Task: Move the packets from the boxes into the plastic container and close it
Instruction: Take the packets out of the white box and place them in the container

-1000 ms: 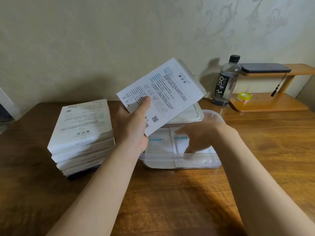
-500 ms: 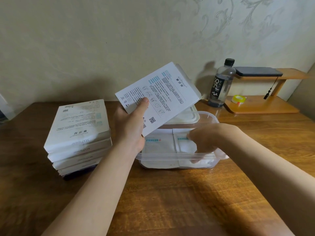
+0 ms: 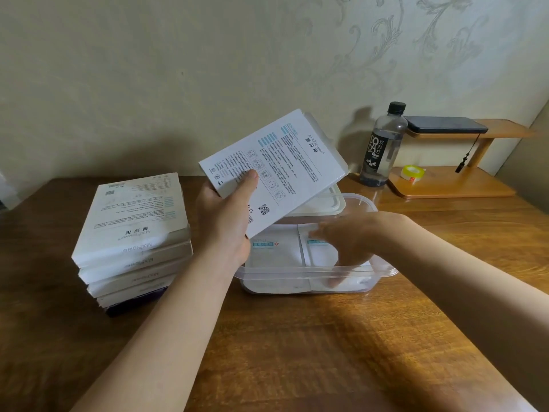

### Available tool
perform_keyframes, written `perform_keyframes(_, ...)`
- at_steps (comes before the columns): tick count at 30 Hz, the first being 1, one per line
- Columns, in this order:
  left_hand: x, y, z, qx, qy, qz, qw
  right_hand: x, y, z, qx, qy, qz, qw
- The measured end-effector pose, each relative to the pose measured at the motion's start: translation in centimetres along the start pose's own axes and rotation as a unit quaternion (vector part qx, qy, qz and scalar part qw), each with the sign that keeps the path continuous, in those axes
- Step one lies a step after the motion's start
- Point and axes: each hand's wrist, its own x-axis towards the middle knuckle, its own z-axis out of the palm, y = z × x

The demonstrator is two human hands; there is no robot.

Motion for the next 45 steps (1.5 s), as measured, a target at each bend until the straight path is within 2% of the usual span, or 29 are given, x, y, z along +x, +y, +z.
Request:
perform_keyframes(18,-0.2,0.2,0.1,0.001,0.006,-0.002,1.000,0.0,0.1,0.6,0.003,-0.040,0.018,0.999)
perform_keyframes(25,-0.3,0.2,0.2,-0.002,-0.002,-0.007,1.000,0.3,0.4,0.2,0.020,-0.007,0.006,1.000)
perform_keyframes(30,-0.3,0.2,0.3,-0.008,0.001,-0.007,1.000,0.0,-0.1,0.0,0.000,-0.034,0.014,0.999)
perform_keyframes(45,-0.2,0.1,0.1,0.010,-0.007,-0.009,1.000,-0.5,-0.9,0.1,-0.019,-0.039,0.025,0.999)
